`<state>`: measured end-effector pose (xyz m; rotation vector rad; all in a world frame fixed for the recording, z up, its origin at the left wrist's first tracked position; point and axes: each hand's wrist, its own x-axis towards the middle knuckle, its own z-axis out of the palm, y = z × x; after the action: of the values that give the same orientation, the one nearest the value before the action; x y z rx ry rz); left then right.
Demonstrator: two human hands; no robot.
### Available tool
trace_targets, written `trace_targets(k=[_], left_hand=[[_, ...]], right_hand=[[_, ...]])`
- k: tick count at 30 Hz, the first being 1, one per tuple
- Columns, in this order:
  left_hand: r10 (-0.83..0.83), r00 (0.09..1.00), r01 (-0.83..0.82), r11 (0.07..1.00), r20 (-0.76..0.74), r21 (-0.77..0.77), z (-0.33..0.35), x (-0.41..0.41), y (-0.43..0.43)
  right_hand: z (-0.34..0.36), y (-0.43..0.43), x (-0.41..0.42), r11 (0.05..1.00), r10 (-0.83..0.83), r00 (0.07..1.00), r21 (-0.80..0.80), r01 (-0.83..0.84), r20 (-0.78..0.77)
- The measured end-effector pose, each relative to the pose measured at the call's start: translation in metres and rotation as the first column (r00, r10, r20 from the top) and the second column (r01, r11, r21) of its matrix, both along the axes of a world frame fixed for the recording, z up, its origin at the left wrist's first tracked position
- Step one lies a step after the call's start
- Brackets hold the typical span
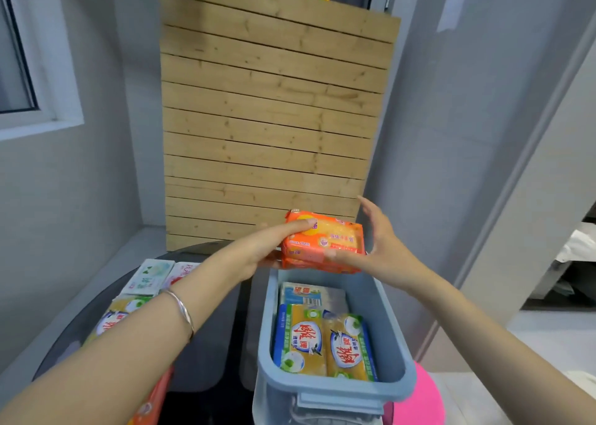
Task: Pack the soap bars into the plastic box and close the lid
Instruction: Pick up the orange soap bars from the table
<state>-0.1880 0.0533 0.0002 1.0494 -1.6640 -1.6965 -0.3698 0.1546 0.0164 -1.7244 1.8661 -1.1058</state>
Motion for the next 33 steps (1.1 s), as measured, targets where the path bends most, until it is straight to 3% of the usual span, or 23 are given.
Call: trace_targets(k=[3,5,11,14,17,20,24,30,33], left_hand=[[0.006,0.999,-0.006,1.000,0.039,-0.002,-0.005,-0.014,-0.007],[0.010,1.000,-0.010,1.000,0.025,0.008,-0.008,-0.022,-0.009],[0.030,0.998,-0.028,0.999,0.058,-0.032,-0.022,-0.031,-0.020],[0.007,0.999,-0.004,0.997,0.042,-0.076,-0.026,-0.028,-0.023],[0.070,0.997,-0.072,0.971,-0.015,-0.229,-0.033,-0.023,-0.028],[0.153,0.988,-0.146,0.910,-0.012,-0.387,-0.049,-0.015,-0.034],[0.090,0.996,-0.091,0.950,-0.020,-0.298,-0.079,-0.018,-0.028],[0.052,0.994,-0.079,0.952,-0.095,-0.297,-0.091,-0.019,-0.033],[0.045,0.993,-0.078,0.944,-0.109,-0.320,-0.094,-0.018,-0.033]], right_hand=[[0.002,-0.015,-0.011,0.995,0.100,0.922,0.031,-0.096,-0.374],[-0.001,-0.025,-0.014,0.989,0.147,0.871,0.080,-0.123,-0.469],[-0.016,-0.049,-0.029,0.981,0.187,0.846,0.146,-0.131,-0.499],[-0.026,-0.055,-0.034,0.981,0.184,0.880,0.131,-0.140,-0.437],[-0.034,-0.060,-0.037,0.980,0.180,0.909,0.145,-0.134,-0.376],[-0.044,-0.066,-0.033,0.978,0.177,0.821,0.189,-0.086,-0.543],[-0.069,-0.079,-0.020,0.959,0.239,0.655,0.279,-0.045,-0.717],[-0.079,-0.089,-0.020,0.953,0.251,0.667,0.298,-0.045,-0.702],[-0.075,-0.083,-0.020,0.977,0.194,0.676,0.204,-0.065,-0.711]])
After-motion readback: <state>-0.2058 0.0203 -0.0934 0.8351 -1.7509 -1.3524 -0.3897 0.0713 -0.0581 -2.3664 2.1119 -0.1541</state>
